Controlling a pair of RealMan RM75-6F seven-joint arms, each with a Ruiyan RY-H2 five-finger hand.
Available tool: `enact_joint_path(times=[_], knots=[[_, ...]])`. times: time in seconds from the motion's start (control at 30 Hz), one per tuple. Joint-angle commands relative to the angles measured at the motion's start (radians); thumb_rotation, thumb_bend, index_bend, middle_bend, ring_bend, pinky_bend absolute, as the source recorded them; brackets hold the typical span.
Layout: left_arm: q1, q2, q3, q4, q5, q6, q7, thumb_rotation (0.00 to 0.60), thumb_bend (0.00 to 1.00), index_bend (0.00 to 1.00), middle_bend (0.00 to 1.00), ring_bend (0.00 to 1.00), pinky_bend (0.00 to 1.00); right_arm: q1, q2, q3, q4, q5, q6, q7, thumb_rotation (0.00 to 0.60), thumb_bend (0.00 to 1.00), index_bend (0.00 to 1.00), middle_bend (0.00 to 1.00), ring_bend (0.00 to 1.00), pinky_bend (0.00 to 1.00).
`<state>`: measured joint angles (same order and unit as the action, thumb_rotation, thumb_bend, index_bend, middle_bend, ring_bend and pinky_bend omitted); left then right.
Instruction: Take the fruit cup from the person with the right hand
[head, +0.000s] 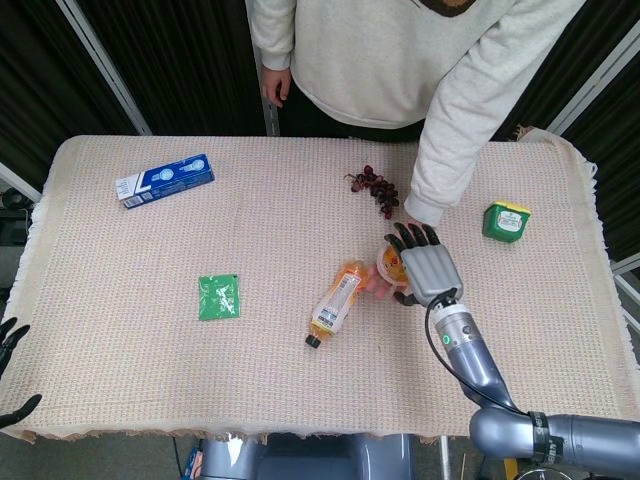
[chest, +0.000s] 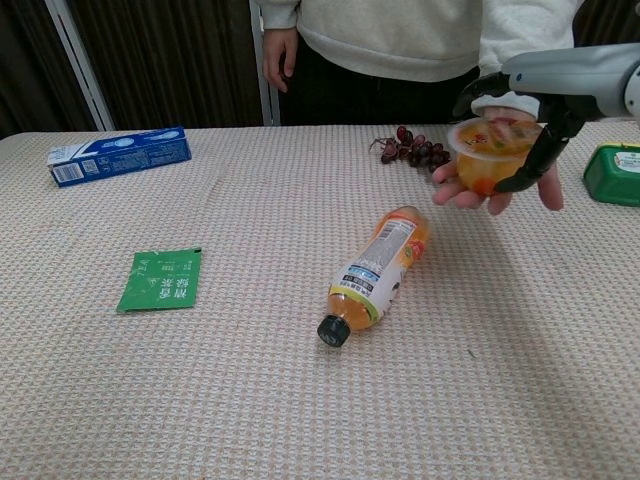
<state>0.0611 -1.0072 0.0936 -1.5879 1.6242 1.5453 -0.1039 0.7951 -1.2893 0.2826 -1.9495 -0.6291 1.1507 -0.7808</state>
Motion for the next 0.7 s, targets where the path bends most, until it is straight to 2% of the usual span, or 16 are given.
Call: enact_joint_path(times=[0.03,0.2,0.3,0.5,0.7], knots=[[-0.003,0.004,0.0,-0.004,-0.004,-0.006,-0.001,0.6,0.24,0.07,0.0,0.0,0.0,0.025,-0.019,-0.006,0.036,0.033,-0.008,-0.007,0.6,0.15,0.23,0.12,0.05,0.09],[-0.003,0.006,0.002,-0.005,-0.003,-0.007,-0.01,0.6,0.24,0.07,0.0,0.0,0.0,0.034,-0.059,-0.024,0.085,0.0,0.024,0.0,0.6,0.24,0.55,0.47,0.41,0.45],[-0.004,0.007,0.002,-0.003,-0.002,-0.007,-0.015,0.6,0.24,0.07,0.0,0.0,0.0,0.025,-0.086,-0.028,0.104,-0.052,0.055,0.03,0.6,0.26,0.64,0.56,0.51,0.54],[-0.004,0.008,0.003,0.0,0.001,-0.006,-0.019,0.6,0.24,0.07,0.0,0.0,0.0,0.006,-0.1,-0.033,0.101,-0.168,0.103,0.083,0.6,0.27,0.68,0.59,0.53,0.57],[-0.004,0.007,0.003,0.0,0.0,-0.005,-0.018,0.6,0.24,0.08,0.0,0.0,0.0,-0.023,-0.048,-0.033,0.023,-0.233,0.148,0.104,0.6,0.27,0.68,0.59,0.53,0.57]])
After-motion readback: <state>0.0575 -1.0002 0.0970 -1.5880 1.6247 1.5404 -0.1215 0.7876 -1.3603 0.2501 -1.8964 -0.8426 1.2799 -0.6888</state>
